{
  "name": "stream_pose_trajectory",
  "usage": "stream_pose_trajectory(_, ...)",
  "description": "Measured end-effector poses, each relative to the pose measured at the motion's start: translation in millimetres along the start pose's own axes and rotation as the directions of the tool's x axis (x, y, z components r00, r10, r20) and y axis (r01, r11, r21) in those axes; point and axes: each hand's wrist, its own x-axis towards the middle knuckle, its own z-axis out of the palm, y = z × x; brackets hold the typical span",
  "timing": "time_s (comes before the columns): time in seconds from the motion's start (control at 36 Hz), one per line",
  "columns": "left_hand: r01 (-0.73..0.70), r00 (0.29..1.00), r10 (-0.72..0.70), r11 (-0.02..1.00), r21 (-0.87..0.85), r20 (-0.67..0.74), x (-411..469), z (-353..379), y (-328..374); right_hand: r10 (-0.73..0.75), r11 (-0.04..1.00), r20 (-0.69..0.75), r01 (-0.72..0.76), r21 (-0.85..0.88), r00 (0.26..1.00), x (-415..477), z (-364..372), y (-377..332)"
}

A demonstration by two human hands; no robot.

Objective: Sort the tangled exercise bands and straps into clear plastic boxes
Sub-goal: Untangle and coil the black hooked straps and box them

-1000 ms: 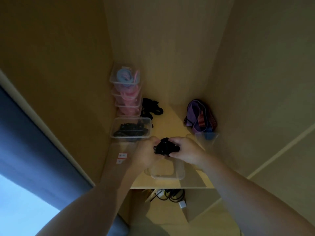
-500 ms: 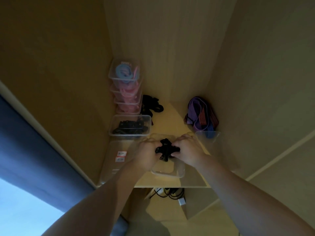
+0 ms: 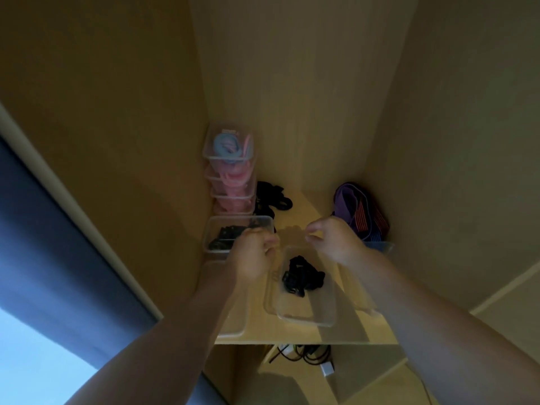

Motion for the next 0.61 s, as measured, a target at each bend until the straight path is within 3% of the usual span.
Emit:
stream_pose_trajectory(0.22, 0.118, 0.993, -0.118, 0.993, 0.020, -0.011, 24.6, -6.8, -2.1, -0.049, 0.999, 0.195, 0.044, 0.028, 0.980, 80.4, 12.8, 15.3)
stream_pose_trajectory(0.44, 0.229, 0.969, -0.226, 0.973, 0.013, -0.097, 37.4, -11.1, -17.9, -0.113, 0.966, 0.503, 0.213, -0.147, 0.857, 130.5, 42.6, 23.3)
stream_pose_trajectory(0.61, 0.247, 0.961, -0.247, 0.969, -0.009, -0.122, 46.5, -12.5, -29.8, -0.129, 0.944, 0.558, 0.274, -0.183, 0.819, 144.5, 60.7, 26.3)
